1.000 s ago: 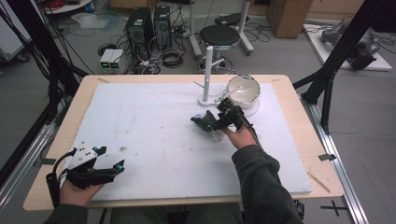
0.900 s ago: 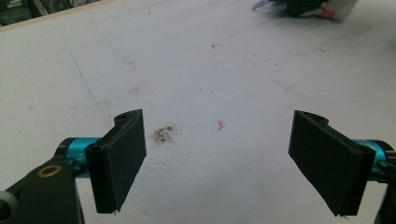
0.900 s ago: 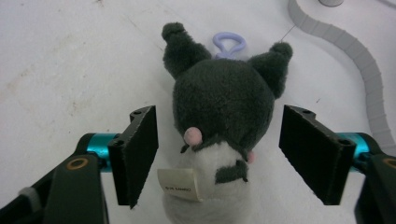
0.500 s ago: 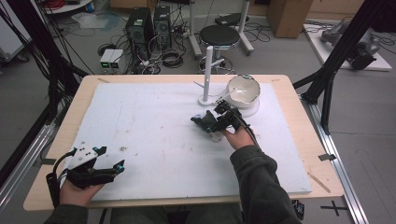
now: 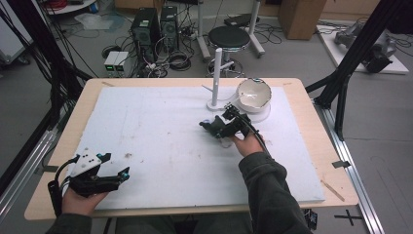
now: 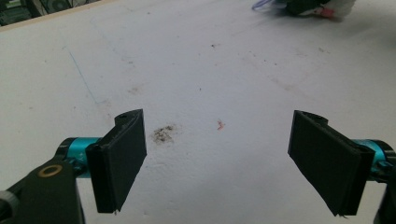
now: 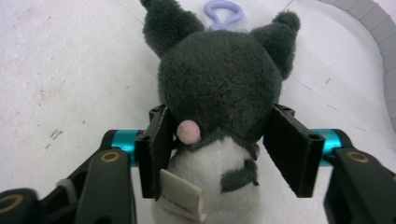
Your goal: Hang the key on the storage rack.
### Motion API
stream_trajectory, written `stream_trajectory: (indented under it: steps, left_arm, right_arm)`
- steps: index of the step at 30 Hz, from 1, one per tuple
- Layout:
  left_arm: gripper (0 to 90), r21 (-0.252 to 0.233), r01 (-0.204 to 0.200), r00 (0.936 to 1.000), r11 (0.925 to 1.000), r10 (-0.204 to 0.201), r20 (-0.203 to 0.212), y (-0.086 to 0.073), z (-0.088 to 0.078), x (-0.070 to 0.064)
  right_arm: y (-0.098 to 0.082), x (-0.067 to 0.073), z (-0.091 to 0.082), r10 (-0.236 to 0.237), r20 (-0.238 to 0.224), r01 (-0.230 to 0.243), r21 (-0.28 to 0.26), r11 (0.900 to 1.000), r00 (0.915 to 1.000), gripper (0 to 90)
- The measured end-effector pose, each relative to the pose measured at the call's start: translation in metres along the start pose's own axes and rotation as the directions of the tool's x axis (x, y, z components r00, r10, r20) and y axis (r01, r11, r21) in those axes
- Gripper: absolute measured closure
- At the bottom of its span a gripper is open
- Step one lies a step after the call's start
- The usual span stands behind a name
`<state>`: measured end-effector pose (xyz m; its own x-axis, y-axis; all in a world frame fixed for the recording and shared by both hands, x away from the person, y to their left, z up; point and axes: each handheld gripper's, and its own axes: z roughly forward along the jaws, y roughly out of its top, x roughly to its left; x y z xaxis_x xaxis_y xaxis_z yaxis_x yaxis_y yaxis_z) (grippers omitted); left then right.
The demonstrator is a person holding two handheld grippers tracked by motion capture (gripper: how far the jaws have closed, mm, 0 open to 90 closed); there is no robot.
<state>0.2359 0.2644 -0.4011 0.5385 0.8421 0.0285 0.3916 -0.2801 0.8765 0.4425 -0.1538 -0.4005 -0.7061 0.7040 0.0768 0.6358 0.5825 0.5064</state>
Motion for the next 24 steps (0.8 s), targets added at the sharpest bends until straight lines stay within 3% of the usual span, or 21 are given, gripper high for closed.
stream_trajectory:
  steps: [7, 24]
  left_arm:
    - [19.6, -0.001, 0.0, 1.0, 1.0, 0.0, 0.0, 0.0, 0.0, 0.0]
    - [19.6, -0.001, -0.003, 1.0, 1.0, 0.003, -0.001, 0.001, -0.001, 0.0]
  right_arm:
    - [-0.001, -0.002, -0.003, -0.001, -0.025, 0.001, -0.008, 1.0, 0.9997, 48.7]
    - [-0.008, -0.003, -0.022, -0.027, -0.049, 0.022, -0.095, 0.995, 0.9984, 49.8]
